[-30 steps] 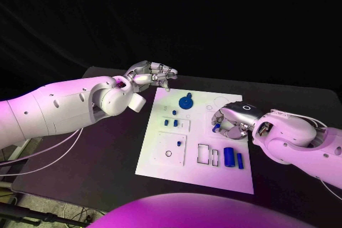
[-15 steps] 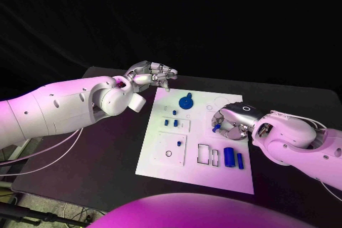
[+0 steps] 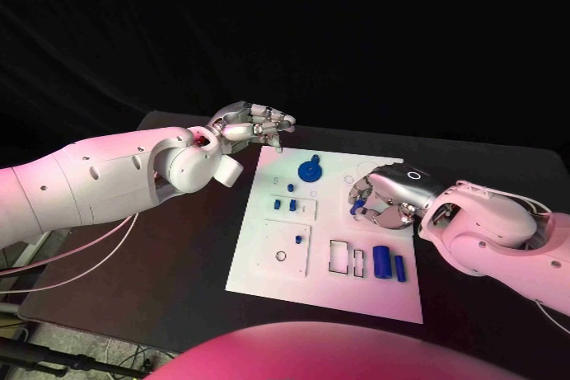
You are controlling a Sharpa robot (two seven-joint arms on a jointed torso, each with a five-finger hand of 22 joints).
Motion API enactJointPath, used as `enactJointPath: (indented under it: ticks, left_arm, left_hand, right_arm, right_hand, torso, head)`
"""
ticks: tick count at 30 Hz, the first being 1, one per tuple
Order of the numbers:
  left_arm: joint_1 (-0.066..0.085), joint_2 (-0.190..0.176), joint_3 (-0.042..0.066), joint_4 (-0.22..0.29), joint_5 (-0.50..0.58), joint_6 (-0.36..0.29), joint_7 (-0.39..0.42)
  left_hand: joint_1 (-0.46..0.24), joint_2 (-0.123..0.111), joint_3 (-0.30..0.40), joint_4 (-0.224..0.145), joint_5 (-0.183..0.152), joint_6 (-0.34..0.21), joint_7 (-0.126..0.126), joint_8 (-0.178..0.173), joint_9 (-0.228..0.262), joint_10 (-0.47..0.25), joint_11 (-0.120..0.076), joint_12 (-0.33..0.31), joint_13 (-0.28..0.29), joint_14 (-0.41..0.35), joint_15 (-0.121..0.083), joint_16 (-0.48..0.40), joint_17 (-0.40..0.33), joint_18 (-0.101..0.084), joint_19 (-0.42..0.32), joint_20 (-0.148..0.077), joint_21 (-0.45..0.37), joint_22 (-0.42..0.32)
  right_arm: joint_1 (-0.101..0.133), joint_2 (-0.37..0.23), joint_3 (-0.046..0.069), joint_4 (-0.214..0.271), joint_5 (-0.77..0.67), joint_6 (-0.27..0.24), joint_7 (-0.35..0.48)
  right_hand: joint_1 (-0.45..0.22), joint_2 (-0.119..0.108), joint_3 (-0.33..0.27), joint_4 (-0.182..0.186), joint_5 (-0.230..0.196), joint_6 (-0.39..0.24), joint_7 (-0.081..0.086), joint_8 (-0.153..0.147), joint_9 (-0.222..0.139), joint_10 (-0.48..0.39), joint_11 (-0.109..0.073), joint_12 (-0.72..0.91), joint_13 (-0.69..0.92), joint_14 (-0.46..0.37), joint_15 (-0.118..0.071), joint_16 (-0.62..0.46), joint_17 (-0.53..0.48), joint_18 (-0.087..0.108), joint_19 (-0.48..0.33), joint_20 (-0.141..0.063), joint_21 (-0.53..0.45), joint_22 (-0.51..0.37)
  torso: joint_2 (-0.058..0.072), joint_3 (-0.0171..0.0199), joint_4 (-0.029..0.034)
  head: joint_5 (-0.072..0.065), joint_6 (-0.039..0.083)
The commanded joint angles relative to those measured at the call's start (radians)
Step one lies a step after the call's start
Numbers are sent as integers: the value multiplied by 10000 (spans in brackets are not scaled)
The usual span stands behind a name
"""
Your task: Assemble the parts on the task board
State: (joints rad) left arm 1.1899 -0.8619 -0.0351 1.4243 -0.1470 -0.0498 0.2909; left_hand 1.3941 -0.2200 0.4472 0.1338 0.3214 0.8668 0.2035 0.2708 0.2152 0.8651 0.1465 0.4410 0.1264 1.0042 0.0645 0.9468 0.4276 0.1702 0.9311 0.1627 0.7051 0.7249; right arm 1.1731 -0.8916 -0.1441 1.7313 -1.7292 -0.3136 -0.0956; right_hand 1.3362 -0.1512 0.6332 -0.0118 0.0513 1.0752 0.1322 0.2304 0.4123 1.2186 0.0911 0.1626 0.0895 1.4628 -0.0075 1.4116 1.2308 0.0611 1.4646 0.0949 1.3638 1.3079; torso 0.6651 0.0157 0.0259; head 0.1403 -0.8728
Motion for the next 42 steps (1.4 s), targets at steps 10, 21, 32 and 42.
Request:
enactJointPath:
  ticks: [10, 21, 32, 42]
  left_arm:
    - [5, 59, 5, -8, 1, 43, 43]
    - [5, 134, 5, -24, 3, 52, 62]
    - [5, 186, 5, -22, 5, 69, 57]
    - [6, 190, 5, -17, 5, 71, 41]
  left_hand:
    - [90, 36, -39, -4, 35, -87, 12, 72, 18, -101, 2, -10, -14, -2, 75, -41, -11, 120, 93, 12, -62, -1]
    - [98, 40, -37, -8, 37, -89, 10, 76, 19, -105, 1, -8, -17, -3, 74, -42, -12, 121, 94, 12, -63, 0]
    - [98, 40, -37, -8, 37, -89, 10, 76, 19, -105, 1, -8, -17, -3, 74, -42, -12, 121, 94, 12, -63, 0]
    - [104, 42, -37, -11, 37, -90, 9, 80, 20, -106, 1, -4, -18, -3, 73, -42, -12, 121, 95, 12, -64, 0]
  right_arm:
    - [291, 157, 28, 962, 533, -26, 88]
    - [-112, 1538, -9, 1059, 462, 65, 302]
    - [-693, 2324, -75, 552, 323, 125, 441]
    - [-950, 2601, -150, 219, 178, 190, 479]
  right_hand:
    - [195, 72, -21, -88, 29, -11, 20, 20, 6, 321, -288, -37, -1, 424, -64, 36, -12, -171, 158, -31, 32, 1817]
    - [220, 99, -4, -123, 44, -81, 44, 1, 17, 289, -269, -103, 3, 418, -52, 26, -35, -161, 133, -32, -20, 1804]
    - [236, 118, 9, -144, 61, -113, 57, -7, 23, 278, -258, -134, 7, 417, -45, 25, -38, -159, 126, -30, -32, 1803]
    - [238, 122, 13, -154, 75, -132, 66, -12, 26, 271, -250, -152, 9, 418, -40, 27, -35, -156, 119, -28, -47, 1799]
  torso:
    - [7, 3, -6]
    - [16, -2, 14]
    - [13, -5, 5]
    - [15, -1, 3]
  head:
    - [91, 2]
    - [250, 2]
    - [382, 2]
    - [456, 2]
